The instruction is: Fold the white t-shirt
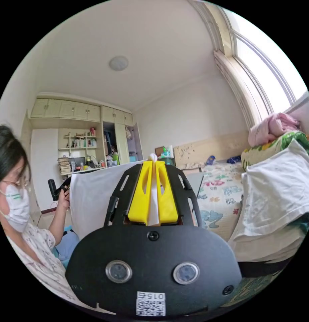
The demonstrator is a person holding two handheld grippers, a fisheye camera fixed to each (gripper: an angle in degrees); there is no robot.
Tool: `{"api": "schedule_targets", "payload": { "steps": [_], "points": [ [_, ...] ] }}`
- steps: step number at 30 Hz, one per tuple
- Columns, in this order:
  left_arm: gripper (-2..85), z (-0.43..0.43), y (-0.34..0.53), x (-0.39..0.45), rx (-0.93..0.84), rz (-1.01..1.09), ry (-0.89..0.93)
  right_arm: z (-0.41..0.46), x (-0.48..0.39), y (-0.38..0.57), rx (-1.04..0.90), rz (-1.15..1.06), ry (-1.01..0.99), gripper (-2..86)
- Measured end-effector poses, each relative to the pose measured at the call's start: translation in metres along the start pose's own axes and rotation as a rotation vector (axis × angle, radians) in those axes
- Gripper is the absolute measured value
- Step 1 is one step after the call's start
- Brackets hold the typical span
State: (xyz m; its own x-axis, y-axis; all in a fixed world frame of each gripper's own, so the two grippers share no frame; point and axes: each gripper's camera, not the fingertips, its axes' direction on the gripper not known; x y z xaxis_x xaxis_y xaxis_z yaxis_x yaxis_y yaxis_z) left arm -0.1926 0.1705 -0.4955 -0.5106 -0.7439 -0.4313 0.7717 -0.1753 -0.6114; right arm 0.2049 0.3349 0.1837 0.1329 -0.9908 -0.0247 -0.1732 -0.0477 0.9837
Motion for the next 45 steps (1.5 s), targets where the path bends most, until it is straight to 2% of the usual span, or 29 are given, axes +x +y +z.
{"api": "schedule_targets", "payload": {
  "steps": [4, 7, 13, 18, 24, 27, 32, 35, 37, 39, 42, 45],
  "points": [
    [-0.5, 0.142, -0.001, -0.061, -0.251, -0.065, -0.083, 0.132, 0.034, -0.014, -0.269, 0.087, 0.083, -0.3],
    [-0.4, 0.234, 0.010, -0.104, -0.460, -0.173, -0.081, 0.212, 0.047, -0.013, -0.434, 0.104, 0.142, -0.4],
    [-0.3, 0.336, -0.015, -0.120, -0.581, -0.194, -0.149, 0.315, 0.034, -0.019, -0.603, -0.089, 0.306, -0.5],
    [-0.3, 0.404, -0.039, -0.134, -0.745, -0.273, -0.211, 0.374, 0.039, -0.045, -0.782, -0.087, 0.294, -0.1],
    [-0.3, 0.454, -0.075, -0.122, -0.878, -0.244, -0.223, 0.362, 0.051, -0.088, -0.732, -0.015, 0.235, 3.4],
    [0.5, 0.446, -0.101, -0.121, -0.829, -0.252, -0.216, 0.334, 0.060, -0.113, -0.646, 0.039, 0.206, 4.9],
    [6.0, 0.362, -0.151, -0.126, -0.534, -0.327, -0.216, 0.243, 0.092, -0.158, -0.416, 0.154, 0.158, 5.5],
    [6.9, 0.290, -0.187, -0.100, -0.495, -0.279, -0.256, 0.182, 0.089, -0.176, -0.403, 0.187, 0.160, 5.9],
    [8.3, 0.221, -0.202, -0.059, -0.488, -0.212, -0.274, 0.125, 0.060, -0.169, -0.442, 0.127, 0.083, 6.5],
    [8.8, 0.169, -0.194, -0.029, -0.462, -0.199, -0.263, 0.067, 0.041, -0.157, -0.385, 0.138, 0.021, 8.0],
    [8.2, 0.102, -0.159, -0.007, -0.435, -0.323, -0.202, -0.013, 0.027, -0.138, -0.289, 0.180, -0.128, 8.6],
    [9.4, 0.059, -0.126, -0.005, -0.400, -0.454, -0.228, -0.056, 0.039, -0.128, -0.300, 0.297, -0.113, 9.4]
  ]
}}
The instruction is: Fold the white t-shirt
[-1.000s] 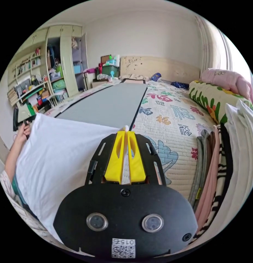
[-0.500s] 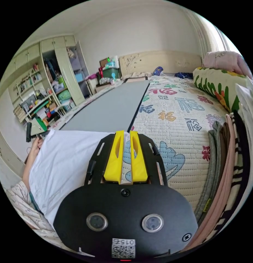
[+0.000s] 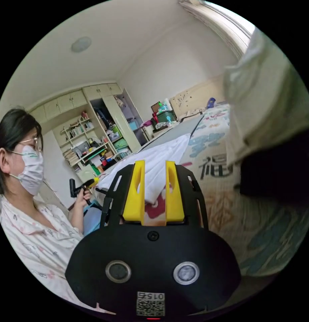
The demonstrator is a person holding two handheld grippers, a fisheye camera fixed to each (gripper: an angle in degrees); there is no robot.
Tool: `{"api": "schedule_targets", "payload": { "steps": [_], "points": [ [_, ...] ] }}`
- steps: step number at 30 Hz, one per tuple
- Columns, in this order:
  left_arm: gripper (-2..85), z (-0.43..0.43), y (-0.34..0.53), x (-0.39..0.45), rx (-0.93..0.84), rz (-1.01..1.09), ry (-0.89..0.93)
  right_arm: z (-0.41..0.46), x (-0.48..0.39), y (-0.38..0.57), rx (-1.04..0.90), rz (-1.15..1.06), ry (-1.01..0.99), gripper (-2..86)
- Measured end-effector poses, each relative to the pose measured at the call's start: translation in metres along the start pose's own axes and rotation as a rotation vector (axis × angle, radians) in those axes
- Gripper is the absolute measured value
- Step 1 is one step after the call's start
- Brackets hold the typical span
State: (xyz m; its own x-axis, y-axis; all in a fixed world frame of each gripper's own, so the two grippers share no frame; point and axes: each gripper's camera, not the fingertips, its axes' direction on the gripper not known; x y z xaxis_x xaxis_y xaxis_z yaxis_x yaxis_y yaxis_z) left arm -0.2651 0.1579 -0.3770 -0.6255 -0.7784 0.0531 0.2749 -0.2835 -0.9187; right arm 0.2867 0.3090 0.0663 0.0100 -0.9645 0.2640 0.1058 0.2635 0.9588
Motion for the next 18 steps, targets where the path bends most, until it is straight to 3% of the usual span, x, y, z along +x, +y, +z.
{"api": "schedule_targets", "payload": {
  "steps": [9, 16, 18],
  "points": [
    [11.2, -0.052, -0.033, -0.054, 0.035, -0.096, 0.158, -0.054, 0.026, -0.013, -0.061, 0.083, -0.012, 10.9],
    [11.3, -0.115, -0.059, -0.086, 0.089, -0.105, -0.027, -0.093, 0.044, -0.037, -0.059, 0.113, -0.047, 11.6],
    [11.5, -0.130, -0.064, -0.104, 0.083, -0.125, 0.005, -0.100, 0.050, -0.042, -0.072, 0.117, -0.059, 11.6]
  ]
}}
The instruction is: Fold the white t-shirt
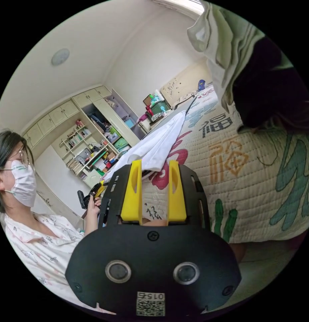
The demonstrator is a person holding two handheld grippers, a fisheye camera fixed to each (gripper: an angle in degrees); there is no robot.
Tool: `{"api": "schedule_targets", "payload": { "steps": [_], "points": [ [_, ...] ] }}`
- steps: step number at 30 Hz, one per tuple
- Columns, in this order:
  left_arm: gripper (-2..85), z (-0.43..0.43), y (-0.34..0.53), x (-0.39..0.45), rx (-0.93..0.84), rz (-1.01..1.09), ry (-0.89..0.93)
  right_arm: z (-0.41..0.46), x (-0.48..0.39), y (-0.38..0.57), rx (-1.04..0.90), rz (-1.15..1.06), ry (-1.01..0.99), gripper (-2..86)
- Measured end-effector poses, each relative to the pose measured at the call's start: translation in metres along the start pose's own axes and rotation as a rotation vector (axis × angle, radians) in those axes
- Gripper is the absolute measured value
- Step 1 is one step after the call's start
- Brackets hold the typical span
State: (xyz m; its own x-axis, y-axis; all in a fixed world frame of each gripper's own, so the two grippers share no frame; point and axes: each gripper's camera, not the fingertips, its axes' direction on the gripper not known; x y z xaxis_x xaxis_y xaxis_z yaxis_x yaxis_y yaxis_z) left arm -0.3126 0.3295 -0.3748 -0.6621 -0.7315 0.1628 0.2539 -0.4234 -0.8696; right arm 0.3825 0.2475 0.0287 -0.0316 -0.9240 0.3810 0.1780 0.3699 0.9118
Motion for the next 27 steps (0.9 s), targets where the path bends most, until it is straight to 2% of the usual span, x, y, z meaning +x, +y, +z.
{"api": "schedule_targets", "payload": {
  "steps": [3, 7, 10, 17, 20, 27],
  "points": [
    [11.5, -0.024, -0.016, -0.040, 0.008, -0.070, 0.072, -0.013, 0.009, -0.010, -0.003, 0.001, -0.005, 11.4],
    [11.8, -0.055, -0.014, -0.124, 0.073, -0.320, 0.304, -0.028, 0.028, -0.024, -0.007, 0.022, -0.069, 11.2],
    [11.3, -0.068, -0.013, -0.165, 0.087, -0.401, 0.381, -0.039, 0.048, -0.031, 0.006, 0.065, -0.115, 10.8],
    [11.4, -0.090, -0.026, -0.227, 0.126, -0.497, 0.484, -0.059, 0.091, -0.034, 0.039, 0.146, -0.197, 9.4],
    [11.0, -0.074, -0.023, -0.246, 0.093, -0.537, 0.604, -0.063, 0.101, -0.034, 0.042, 0.141, -0.182, 9.1],
    [6.1, -0.065, 0.002, -0.297, 0.127, -0.566, 0.633, -0.060, 0.126, -0.026, 0.034, 0.138, -0.158, 8.2]
  ]
}}
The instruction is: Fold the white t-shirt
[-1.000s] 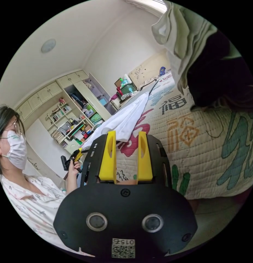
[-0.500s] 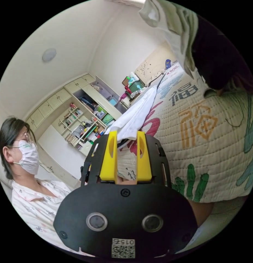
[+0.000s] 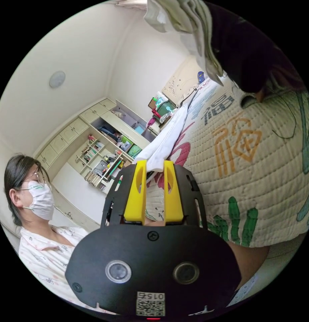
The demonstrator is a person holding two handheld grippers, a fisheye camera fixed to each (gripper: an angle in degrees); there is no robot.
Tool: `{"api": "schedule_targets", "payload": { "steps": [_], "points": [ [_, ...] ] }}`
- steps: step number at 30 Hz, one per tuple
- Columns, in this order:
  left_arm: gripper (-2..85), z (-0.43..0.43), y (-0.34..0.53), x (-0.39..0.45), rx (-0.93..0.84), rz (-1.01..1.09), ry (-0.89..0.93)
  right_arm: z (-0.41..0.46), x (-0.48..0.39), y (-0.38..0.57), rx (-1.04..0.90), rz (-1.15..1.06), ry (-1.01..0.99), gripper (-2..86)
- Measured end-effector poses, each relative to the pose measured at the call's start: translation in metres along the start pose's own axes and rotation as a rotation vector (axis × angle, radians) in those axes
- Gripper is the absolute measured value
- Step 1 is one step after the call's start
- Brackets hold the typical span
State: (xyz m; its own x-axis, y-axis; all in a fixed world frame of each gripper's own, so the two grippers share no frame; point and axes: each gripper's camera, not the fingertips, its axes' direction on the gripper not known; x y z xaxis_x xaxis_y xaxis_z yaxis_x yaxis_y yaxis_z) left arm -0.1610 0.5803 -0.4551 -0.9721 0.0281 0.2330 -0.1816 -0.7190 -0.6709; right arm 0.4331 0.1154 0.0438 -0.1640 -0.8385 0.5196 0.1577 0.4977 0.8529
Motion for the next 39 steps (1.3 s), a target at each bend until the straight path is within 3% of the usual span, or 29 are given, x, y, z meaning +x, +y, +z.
{"api": "schedule_targets", "payload": {
  "steps": [6, 17, 24, 27, 32, 36, 39],
  "points": [
    [0.1, -0.011, 0.014, -0.037, -0.001, 0.062, -0.010, 0.010, 0.024, 0.016, -0.006, -0.017, 0.053, 6.0],
    [-0.8, -0.015, 0.093, -0.094, -0.039, 0.302, -0.129, 0.020, 0.069, 0.076, 0.034, -0.074, 0.105, 0.4],
    [-0.2, 0.012, 0.181, -0.166, -0.172, 0.519, -0.381, 0.061, 0.101, 0.138, -0.059, -0.161, 0.276, -0.1],
    [0.8, 0.002, 0.215, -0.187, -0.124, 0.606, -0.550, 0.063, 0.108, 0.168, -0.006, -0.200, 0.416, -0.2],
    [4.7, 0.005, 0.291, -0.189, -0.044, 0.934, -0.766, 0.068, 0.089, 0.227, 0.112, -0.541, 0.465, -0.3],
    [9.0, 0.049, 0.359, -0.205, -0.162, 1.237, -0.684, 0.117, 0.074, 0.281, 0.117, -0.891, 0.491, 1.5],
    [9.9, 0.086, 0.397, -0.232, -0.363, 1.368, -0.533, 0.161, 0.082, 0.315, 0.066, -1.111, 0.420, 5.4]
  ]
}}
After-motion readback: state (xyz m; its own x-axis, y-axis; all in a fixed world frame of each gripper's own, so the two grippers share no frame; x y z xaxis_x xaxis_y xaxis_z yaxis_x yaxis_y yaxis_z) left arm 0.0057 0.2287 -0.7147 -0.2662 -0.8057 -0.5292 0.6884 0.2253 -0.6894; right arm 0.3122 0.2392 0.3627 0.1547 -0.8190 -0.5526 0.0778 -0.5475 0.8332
